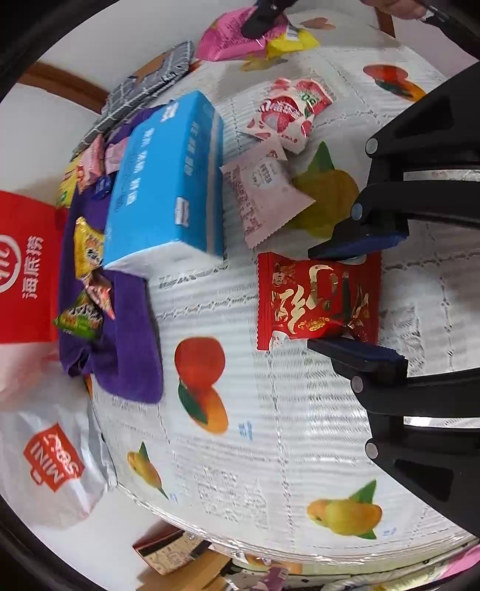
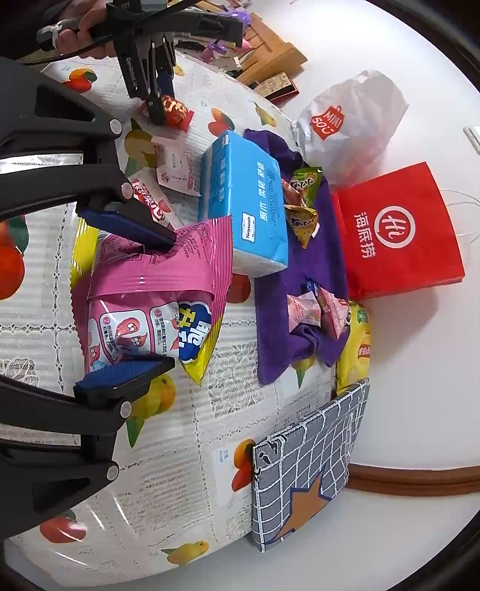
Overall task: Organize snacks
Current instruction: 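Lift both held packets and carry them toward the purple towel, then lower the pink chip bag and red packet onto the purple towel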
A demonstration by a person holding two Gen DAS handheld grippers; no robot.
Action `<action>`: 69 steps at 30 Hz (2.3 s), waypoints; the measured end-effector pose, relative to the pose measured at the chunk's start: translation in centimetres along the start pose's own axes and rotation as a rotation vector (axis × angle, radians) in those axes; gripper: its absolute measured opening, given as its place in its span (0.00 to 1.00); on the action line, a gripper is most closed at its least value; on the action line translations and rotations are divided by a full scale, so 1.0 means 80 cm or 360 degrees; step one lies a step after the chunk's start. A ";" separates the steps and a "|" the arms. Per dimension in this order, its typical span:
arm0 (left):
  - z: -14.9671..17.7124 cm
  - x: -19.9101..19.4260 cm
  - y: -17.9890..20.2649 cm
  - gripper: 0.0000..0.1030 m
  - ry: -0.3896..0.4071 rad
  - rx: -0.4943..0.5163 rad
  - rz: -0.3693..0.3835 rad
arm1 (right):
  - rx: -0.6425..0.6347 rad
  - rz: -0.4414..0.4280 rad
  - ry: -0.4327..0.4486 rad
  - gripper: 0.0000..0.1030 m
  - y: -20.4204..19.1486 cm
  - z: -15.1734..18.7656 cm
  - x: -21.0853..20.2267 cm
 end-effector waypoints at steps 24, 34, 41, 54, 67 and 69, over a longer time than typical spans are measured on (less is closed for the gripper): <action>-0.026 -0.076 0.039 0.38 0.0194 0.0061 0.0133 | 0.0020 0.0044 0.0115 0.57 0.009 -0.017 -0.050; -0.052 -0.085 0.042 0.38 0.0232 0.0051 0.0153 | 0.0008 0.0040 0.0145 0.57 0.007 -0.046 -0.050; -0.075 -0.092 0.039 0.38 0.0260 0.0043 0.0144 | -0.0005 0.0037 0.0159 0.57 0.004 -0.073 -0.045; -0.101 -0.101 0.033 0.38 0.0295 0.0025 0.0135 | -0.0034 0.0044 0.0202 0.57 -0.003 -0.108 -0.044; -0.124 -0.109 0.028 0.38 0.0330 0.0018 0.0123 | -0.0032 0.0060 0.0235 0.57 -0.002 -0.144 -0.040; -0.130 -0.111 0.026 0.38 0.0345 0.0015 0.0123 | -0.0040 0.0061 0.0240 0.57 -0.004 -0.149 -0.039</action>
Point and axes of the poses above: each gripper's, at about its wrist camera, not at the fingertips, and x roughly the way its jaws point, y to its right, z to its underside, the point moved 6 cm from there along x, roughly the way its jaws point, and after that the axes turned 7 degrees about -y, right-handed, at the moved point
